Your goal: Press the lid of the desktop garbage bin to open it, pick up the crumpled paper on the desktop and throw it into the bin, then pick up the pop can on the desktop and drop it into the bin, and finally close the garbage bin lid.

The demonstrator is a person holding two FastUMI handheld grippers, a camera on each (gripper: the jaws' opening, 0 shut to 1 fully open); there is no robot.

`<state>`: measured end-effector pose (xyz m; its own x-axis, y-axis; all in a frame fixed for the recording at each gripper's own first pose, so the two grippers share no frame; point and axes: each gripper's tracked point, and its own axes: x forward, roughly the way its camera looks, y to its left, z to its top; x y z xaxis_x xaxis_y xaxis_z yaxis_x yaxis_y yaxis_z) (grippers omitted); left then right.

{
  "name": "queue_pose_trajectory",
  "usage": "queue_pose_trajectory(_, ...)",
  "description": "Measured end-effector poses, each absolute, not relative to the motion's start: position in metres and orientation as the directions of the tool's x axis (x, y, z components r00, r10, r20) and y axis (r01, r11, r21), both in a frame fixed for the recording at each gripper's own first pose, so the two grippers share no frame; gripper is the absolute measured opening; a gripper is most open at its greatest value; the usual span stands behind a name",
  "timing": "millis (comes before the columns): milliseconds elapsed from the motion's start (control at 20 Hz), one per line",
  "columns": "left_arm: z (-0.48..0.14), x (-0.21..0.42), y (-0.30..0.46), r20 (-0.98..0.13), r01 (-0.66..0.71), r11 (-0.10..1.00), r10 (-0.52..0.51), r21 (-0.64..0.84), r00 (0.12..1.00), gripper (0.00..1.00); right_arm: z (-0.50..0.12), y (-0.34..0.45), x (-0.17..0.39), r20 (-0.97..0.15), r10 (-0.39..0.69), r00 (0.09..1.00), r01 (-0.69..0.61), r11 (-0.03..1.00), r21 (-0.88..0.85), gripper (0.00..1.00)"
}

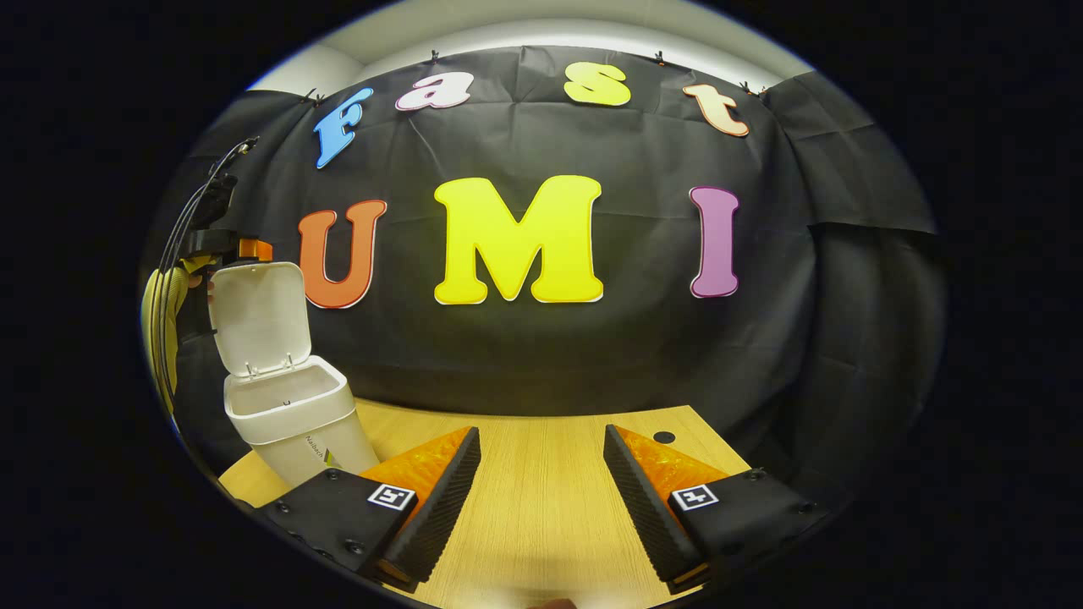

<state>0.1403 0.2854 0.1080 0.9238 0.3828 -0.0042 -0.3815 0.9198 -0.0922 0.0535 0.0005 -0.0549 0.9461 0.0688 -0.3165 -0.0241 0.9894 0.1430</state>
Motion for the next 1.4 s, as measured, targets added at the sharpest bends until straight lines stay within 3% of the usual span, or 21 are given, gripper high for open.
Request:
queue_pose_trajectory(200,0.105,0.134,0.266,-0.027,-0.357,0.924,0.357,-0.141,0.934,0.94,-0.059,0.004,0.053,-0.328,0.079,0.941,-0.031,0.988,0.150,0.94)
queue_pose_trajectory(600,0.060,0.117,0.208,-0.111,-0.287,0.934,0.269,-0.212,0.957,0.90,-0.061,0.018,0.047,-0.326,0.141,0.935,-0.090,0.982,0.166,0.94)
queue_pose_trajectory(750,0.034,0.113,0.190,-0.157,-0.270,0.930,0.237,-0.249,0.959,0.97,-0.062,0.015,0.045,-0.331,0.148,0.932,-0.097,0.981,0.166,0.94)
queue_pose_trajectory(900,0.015,0.109,0.174,-0.198,-0.265,0.934,0.221,-0.238,0.955,1.00,-0.066,0.013,0.044,-0.343,0.153,0.927,-0.099,0.980,0.171,0.94)
queue_pose_trajectory(950,0.008,0.108,0.171,-0.212,-0.267,0.936,0.220,-0.228,0.952,0.95,-0.067,0.011,0.044,-0.347,0.155,0.925,-0.100,0.980,0.170,0.94)
queue_pose_trajectory(1400,-0.039,0.106,0.152,-0.314,-0.266,0.955,0.216,-0.127,0.925,0.95,-0.080,0.003,0.042,-0.376,0.154,0.914,-0.090,0.979,0.181,0.94)
